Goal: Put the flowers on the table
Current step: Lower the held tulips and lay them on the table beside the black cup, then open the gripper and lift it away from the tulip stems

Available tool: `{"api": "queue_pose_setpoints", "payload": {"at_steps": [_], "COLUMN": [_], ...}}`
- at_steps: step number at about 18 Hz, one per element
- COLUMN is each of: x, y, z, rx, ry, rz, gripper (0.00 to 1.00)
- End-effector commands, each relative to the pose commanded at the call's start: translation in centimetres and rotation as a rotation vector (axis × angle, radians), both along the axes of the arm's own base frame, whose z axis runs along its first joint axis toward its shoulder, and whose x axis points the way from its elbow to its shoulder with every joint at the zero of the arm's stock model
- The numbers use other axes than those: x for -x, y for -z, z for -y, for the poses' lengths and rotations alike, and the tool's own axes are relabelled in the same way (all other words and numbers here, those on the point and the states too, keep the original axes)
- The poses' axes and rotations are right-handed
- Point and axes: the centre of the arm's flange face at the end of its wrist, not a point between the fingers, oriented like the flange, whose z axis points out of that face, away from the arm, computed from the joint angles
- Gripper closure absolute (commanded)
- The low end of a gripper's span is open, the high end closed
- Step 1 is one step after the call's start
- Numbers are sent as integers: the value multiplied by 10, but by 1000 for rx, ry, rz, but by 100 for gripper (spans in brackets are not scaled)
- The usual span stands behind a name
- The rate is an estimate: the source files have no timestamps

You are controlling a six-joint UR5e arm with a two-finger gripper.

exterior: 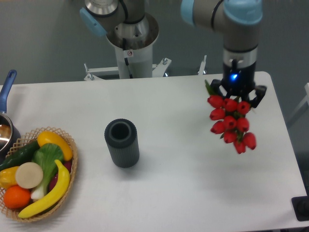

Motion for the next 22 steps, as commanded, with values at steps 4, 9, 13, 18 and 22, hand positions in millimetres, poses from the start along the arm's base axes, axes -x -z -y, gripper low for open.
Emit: {"api": "queue_pose_setpoints", "payload": {"at_steps": [4, 9, 13, 18, 22], "x": [-4, -7, -8, 4, 31], "y": [21, 45, 53, 45, 23], "z": [-20, -36, -38, -36, -14], "rx": [87, 105, 102, 40, -49], "ry": [22, 50, 61, 53, 16], "rz": [-7, 20, 36, 9, -2], "gripper": [49, 49, 44, 0, 0]}}
